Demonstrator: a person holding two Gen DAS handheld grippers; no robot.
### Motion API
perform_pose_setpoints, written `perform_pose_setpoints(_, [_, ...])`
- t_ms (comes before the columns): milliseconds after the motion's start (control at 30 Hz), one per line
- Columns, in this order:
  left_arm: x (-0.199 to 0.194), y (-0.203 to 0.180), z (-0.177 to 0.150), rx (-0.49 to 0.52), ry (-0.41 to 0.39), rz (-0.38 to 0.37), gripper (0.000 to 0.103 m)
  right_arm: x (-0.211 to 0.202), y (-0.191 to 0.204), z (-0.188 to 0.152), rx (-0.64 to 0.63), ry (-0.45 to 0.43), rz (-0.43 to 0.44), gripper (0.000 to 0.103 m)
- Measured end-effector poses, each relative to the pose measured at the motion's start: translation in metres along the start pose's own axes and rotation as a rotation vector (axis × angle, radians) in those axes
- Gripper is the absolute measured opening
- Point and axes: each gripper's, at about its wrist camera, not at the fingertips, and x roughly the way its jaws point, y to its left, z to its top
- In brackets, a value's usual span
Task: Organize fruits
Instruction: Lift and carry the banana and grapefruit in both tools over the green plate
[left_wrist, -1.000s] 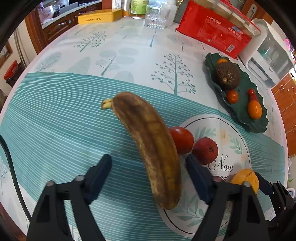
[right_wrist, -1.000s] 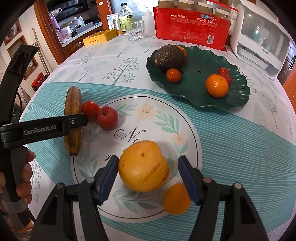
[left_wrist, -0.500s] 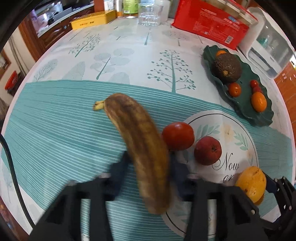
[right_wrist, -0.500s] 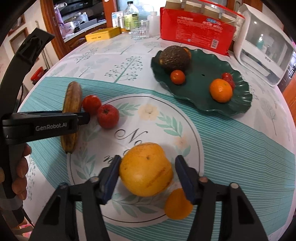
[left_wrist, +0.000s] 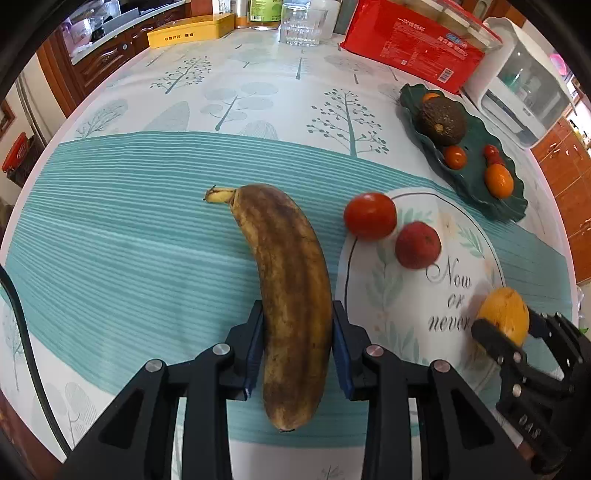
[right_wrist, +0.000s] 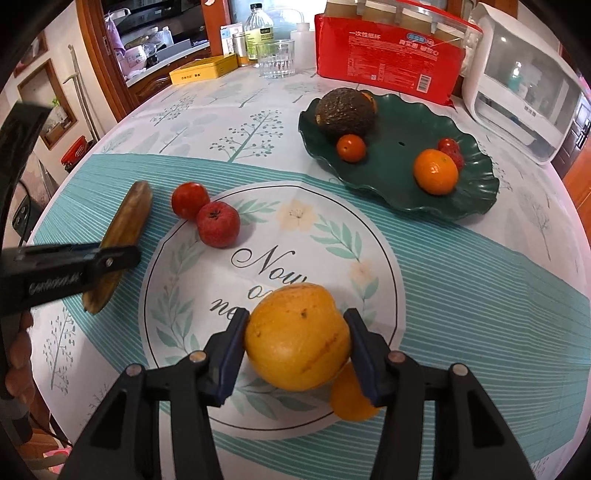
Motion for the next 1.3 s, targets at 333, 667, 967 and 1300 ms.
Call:
perform_pose_setpoints(333, [-0.034,-0.016,-0.02,0.065,-0.049,-0.036,0.031,-0.02,0.0,-0.001,0.012,-0.037,0.01,0.052])
perform_pose_setpoints(667, [-0.062,-0.042,-0.03,0.163,-0.104,-0.067,0.031,-0.042,0.0,-0.002,0.021,-0.076,0.023,0.052])
perform_pose_setpoints(967, [-0.098,-0.079,-0.016,0.262,-0.177,-0.15,0.032,-0.072,-0.018,0.01,0.089,-0.133,0.039,0.052])
perform_pose_setpoints(1300, [-0.11,-0.137,0.034,0.386,-0.241,-0.225,0.032,-0.097,-0.07,0.047,0.189,-0.192,0.02,0.052])
